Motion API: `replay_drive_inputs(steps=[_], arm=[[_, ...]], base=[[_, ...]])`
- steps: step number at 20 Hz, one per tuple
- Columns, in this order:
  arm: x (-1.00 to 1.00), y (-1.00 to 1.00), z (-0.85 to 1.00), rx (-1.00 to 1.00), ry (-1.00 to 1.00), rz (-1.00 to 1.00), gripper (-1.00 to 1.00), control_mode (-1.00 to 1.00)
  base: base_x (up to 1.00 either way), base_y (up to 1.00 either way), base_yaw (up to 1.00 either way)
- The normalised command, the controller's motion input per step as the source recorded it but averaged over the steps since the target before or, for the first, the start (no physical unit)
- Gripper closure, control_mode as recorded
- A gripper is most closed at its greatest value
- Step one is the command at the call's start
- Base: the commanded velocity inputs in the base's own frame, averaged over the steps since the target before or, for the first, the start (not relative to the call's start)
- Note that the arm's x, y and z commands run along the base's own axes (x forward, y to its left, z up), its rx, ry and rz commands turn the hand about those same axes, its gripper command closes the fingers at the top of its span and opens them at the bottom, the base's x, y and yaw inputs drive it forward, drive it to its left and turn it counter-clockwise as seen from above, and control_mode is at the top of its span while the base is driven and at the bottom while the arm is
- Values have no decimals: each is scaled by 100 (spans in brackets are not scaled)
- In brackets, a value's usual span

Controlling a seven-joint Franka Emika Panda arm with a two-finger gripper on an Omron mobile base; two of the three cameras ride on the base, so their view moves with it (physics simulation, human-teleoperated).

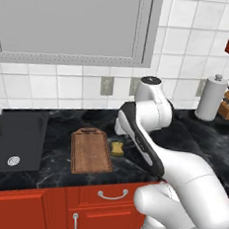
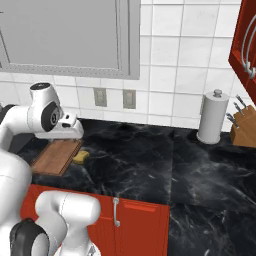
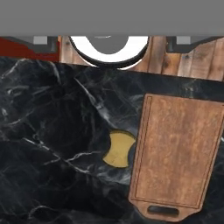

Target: Pick up the sponge from the counter and clean the cutting board by briefly scrubbing or pressing down on the cutting board. Once finished, release the sponge.

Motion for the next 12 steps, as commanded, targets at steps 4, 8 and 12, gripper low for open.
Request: replay_drive_inputs(steps=[4, 8, 12], arm=[[6, 0, -50, 8, 21, 0, -100, -100], [19, 0, -42, 9, 17, 0, -100, -100], [23, 0, -54, 4, 16, 0, -100, -100]], base=[[0, 0, 0], [0, 0, 0], [0, 0, 0]])
